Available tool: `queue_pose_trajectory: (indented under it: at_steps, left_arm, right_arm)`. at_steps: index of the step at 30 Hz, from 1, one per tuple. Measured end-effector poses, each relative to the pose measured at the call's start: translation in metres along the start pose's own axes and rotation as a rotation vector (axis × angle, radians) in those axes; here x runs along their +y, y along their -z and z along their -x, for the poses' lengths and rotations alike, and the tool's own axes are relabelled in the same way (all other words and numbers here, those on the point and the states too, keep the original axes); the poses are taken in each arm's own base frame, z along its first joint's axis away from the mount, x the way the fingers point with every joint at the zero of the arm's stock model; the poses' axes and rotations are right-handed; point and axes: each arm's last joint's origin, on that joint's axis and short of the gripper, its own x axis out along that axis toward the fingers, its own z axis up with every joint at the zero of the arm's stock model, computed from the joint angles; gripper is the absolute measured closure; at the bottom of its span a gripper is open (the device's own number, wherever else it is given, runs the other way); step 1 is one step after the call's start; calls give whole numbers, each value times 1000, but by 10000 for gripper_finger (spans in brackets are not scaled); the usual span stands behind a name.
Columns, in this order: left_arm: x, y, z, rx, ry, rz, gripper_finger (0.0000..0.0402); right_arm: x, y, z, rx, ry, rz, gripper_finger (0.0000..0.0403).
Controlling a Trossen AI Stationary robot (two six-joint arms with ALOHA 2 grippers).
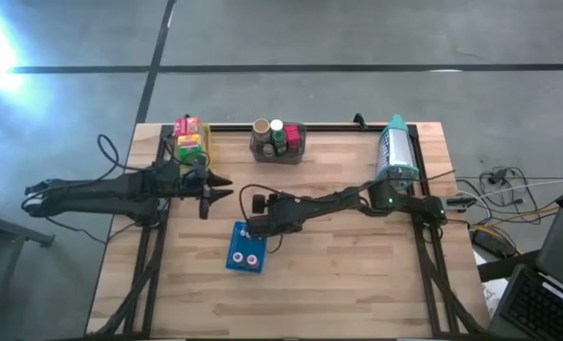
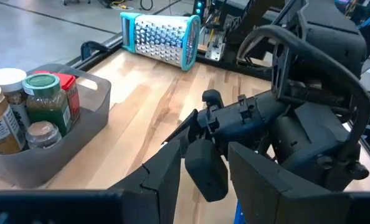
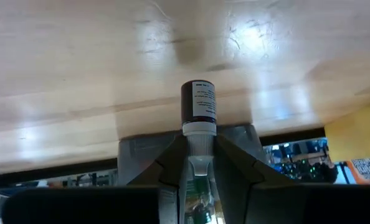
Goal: Pick & Place Kitchen Items
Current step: Put the red food coloring bottle into the blue bin
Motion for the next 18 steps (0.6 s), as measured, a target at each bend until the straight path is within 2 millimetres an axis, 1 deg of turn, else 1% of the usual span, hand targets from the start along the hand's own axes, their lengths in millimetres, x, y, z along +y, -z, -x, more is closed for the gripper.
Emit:
queue_pose_trajectory:
  at_steps: [4, 11, 18]
  left_arm:
    - [0, 1, -2, 12, -2, -1, 262]
    - [0, 2, -3, 18, -3, -2, 262]
    - [0, 2, -3, 18, -3, -2, 262]
  right_arm:
    - [3, -3, -1, -58, -23, 32, 344]
    - [4, -5, -2, -61, -27, 69, 349]
    - [4, -5, -2, -66, -23, 65, 318]
